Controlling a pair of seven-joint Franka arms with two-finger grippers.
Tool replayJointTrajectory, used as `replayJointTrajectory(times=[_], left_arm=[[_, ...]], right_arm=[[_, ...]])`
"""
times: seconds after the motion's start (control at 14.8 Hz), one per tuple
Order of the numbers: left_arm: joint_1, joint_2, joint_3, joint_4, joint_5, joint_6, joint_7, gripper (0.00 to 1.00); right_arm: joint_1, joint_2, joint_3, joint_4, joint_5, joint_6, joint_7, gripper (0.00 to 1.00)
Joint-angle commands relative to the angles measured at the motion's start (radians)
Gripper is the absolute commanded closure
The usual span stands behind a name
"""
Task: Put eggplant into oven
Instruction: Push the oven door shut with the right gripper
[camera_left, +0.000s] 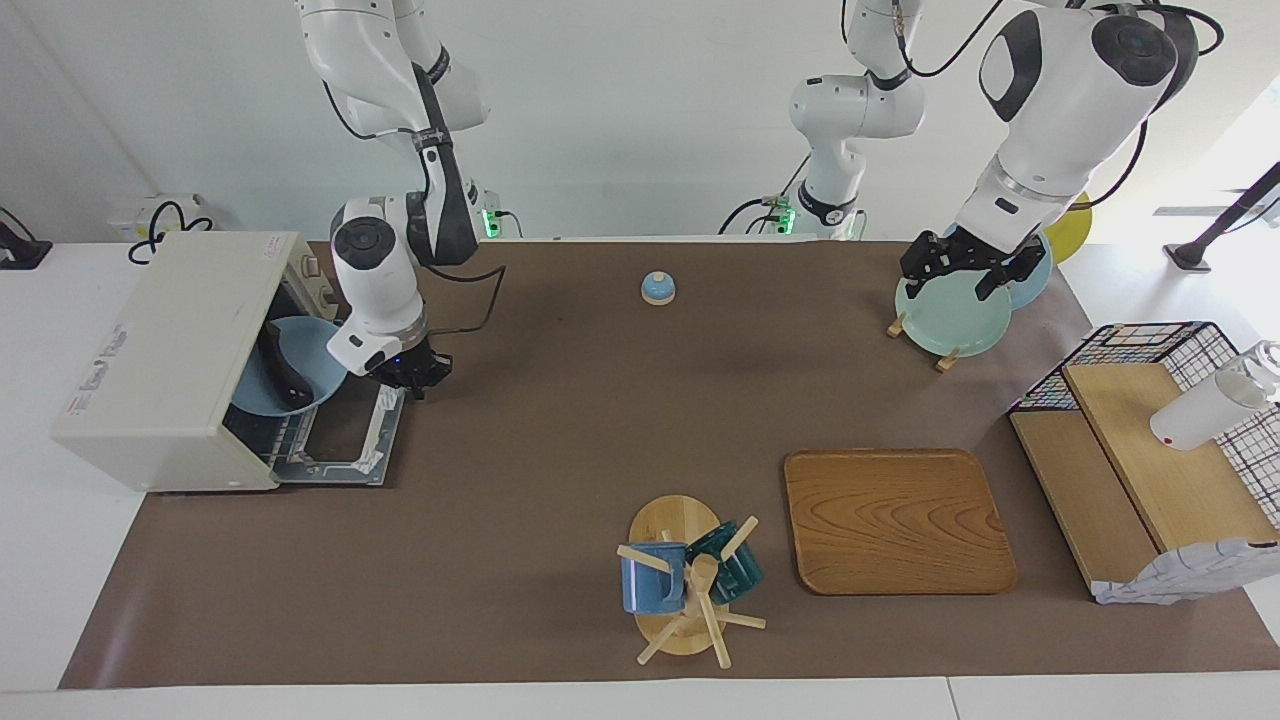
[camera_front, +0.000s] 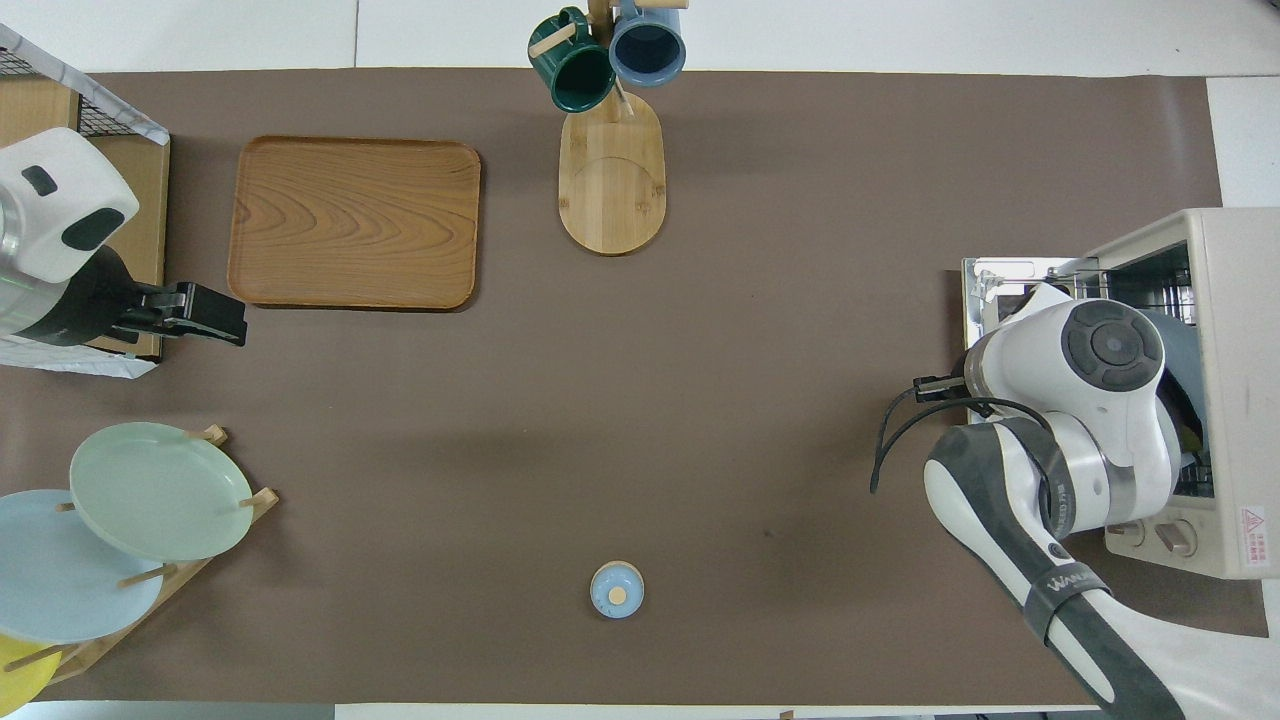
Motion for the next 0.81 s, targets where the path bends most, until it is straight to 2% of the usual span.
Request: replayJointTrajectory(times=[0.0,0.27,0.47,0.61,0.75], left_arm=[[0.012,-0.020,-0.003,-0.017,-0.008,0.015,0.008,0.00],[0.012,-0.020,-0.003,-0.017,-0.008,0.015,0.008,0.00],[0.012,-0.020,-0.003,-0.017,-0.008,0.015,0.008,0.00],[0.012,-0.020,-0.003,-0.017,-0.008,0.015,0.008,0.00],[0.012,-0.020,-0.003,-0.017,-0.008,0.015,0.008,0.00]], right_arm=[[-0.011,-0.004,0.004,-0.017,-0.046,0.022,0.006,1.00],[-0.023,-0.004,0.004,-0.018,-0.071,0.016,0.005,1.00],[-0.025,-0.003,0.004,-0.009,-0.219,0.017,0.006,1.00],[-0.026,0.007,0.004,0.035,-0.286,-0.018,-0.004,1.00],[-0.029,0.017,0.005,0.129,-0.297,-0.132,-0.064,1.00]])
